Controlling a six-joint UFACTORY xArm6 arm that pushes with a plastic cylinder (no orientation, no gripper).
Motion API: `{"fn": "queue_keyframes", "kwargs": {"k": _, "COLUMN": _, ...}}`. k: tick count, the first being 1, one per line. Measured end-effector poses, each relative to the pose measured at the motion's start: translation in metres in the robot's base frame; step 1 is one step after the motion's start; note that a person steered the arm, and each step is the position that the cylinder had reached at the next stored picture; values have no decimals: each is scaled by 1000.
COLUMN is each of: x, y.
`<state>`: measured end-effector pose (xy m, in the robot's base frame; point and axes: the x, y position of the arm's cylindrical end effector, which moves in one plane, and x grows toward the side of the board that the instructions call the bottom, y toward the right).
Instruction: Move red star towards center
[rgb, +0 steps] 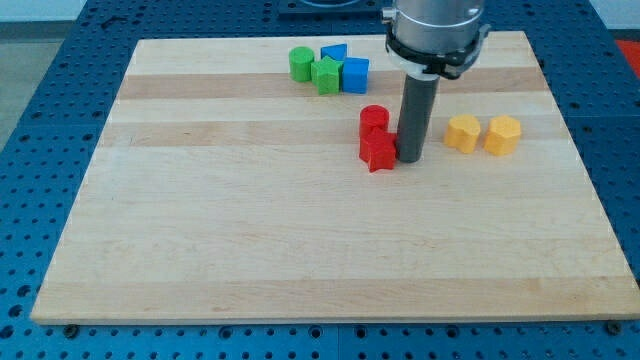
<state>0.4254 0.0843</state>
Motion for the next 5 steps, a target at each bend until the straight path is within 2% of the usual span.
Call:
{"fn": "queue_keyframes", "kwargs": {"k": 1, "x": 10, "y": -23}}
{"fn": "queue_keyframes", "kwargs": {"k": 2, "x": 20, "y": -19}}
{"fn": "queue_keyframes", "kwargs": {"k": 3, "x": 31, "y": -51}}
{"fn": "queue_keyframes", "kwargs": {"k": 4, "x": 38, "y": -130}}
{"fn": "queue_keyframes", "kwargs": {"k": 5, "x": 8, "y": -174}}
